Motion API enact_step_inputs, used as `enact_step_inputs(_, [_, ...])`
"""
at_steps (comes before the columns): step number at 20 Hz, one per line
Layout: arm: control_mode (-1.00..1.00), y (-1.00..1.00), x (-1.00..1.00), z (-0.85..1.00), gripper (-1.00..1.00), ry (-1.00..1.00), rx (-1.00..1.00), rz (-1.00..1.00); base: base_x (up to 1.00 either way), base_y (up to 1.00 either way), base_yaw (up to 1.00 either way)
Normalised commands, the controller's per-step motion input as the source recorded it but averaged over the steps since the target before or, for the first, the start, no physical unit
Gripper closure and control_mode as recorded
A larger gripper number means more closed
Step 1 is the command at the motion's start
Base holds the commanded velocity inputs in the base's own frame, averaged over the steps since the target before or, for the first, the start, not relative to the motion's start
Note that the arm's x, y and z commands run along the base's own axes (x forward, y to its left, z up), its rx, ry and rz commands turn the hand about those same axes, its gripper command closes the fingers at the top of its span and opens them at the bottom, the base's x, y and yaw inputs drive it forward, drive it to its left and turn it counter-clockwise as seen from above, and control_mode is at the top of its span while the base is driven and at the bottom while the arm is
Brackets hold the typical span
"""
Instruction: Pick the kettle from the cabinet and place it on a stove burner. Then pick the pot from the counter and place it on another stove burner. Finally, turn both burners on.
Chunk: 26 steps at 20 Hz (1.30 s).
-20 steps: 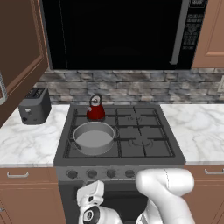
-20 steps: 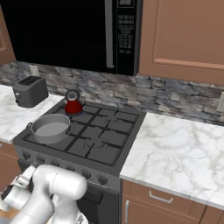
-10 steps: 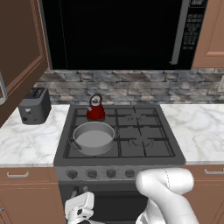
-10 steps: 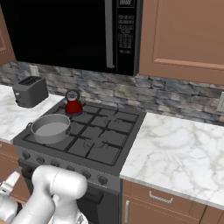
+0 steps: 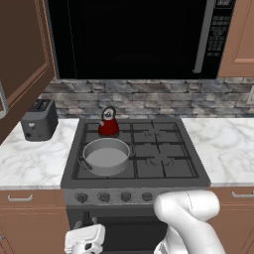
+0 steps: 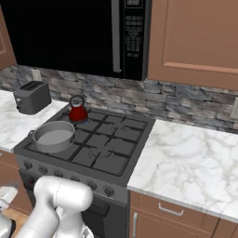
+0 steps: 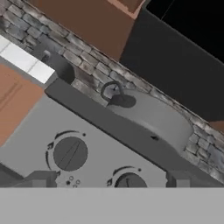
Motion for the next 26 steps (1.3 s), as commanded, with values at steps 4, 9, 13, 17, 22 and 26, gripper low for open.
enact_step_inputs(4, [-1.00, -0.04, 0.00, -0.06, -1.00, -0.01, 0.41, 0.10, 0.00, 0.00, 0.00])
enact_step_inputs(9, [-1.00, 0.00, 0.10, 0.06, -1.00, 0.00, 0.33, 0.06, 0.00, 0.00, 0.00])
enact_step_inputs(13, [-1.00, 0.00, 0.31, 0.18, -1.00, 0.02, 0.27, 0.02, 0.00, 0.00, 0.00])
enact_step_inputs(17, [-1.00, 0.00, 0.34, 0.12, -1.00, 0.04, 0.26, 0.02, 0.00, 0.00, 0.00])
enact_step_inputs(22, [-1.00, 0.01, 0.21, -0.01, -1.00, 0.02, 0.14, 0.01, 0.00, 0.00, 0.00])
enact_step_inputs(26, [-1.00, 0.00, 0.06, -0.05, -1.00, 0.00, 0.00, 0.00, 0.00, 0.00, 0.00])
